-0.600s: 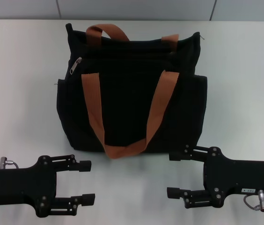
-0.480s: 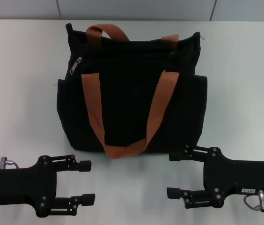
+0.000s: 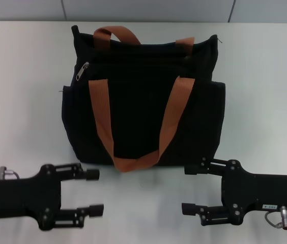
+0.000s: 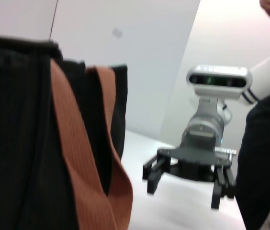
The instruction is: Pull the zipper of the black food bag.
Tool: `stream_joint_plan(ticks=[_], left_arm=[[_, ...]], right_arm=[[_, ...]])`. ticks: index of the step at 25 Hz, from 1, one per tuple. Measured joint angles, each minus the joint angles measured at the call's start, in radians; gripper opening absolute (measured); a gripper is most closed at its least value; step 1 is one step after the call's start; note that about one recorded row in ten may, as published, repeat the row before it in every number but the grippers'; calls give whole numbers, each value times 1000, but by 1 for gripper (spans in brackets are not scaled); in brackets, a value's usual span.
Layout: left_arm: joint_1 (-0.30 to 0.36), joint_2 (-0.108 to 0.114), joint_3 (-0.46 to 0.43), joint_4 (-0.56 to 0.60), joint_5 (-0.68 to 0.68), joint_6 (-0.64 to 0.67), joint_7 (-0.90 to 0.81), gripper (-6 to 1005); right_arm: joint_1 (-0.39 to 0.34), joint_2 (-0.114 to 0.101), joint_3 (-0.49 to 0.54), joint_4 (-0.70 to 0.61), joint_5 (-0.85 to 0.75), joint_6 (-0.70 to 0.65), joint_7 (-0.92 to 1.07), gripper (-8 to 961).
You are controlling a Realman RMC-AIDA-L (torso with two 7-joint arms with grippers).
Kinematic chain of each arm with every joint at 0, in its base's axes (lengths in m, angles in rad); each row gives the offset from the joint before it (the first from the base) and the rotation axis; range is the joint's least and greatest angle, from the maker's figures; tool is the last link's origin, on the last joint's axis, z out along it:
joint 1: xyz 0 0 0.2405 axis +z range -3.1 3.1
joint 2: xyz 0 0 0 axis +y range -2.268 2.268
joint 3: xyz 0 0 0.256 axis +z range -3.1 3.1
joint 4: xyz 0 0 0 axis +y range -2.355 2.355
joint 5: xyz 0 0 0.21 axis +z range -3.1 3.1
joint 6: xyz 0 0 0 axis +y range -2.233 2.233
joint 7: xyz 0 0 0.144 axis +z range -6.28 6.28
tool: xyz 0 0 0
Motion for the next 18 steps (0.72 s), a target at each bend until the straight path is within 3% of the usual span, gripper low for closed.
stream_joint_plan(ticks=[5,7,12,14,17,18], left_arm=[[-2,-5,-38,1,-4,19,10,740],[-19,-31,-259,-3,-14,122,94,740],[-21,-47,-417,-12,-99,181,116,739],[-16,-44,-460,-37,-185,166,121,739],[-19,-34,-487,-45,-209,131,115,738],[-25,-18,-496,-41,-208,70,108,738]], right_arm=[[-1,0,4,-1,0,5,0,819],[-2,-1,4,-1,0,5,0,819],[-8,-1,5,-4,0,5,0,819],[-12,-1,5,-5,0,7,0,819],[-15,-2,5,-7,0,8,0,819],[-17,-2,5,-7,0,8,0,819]])
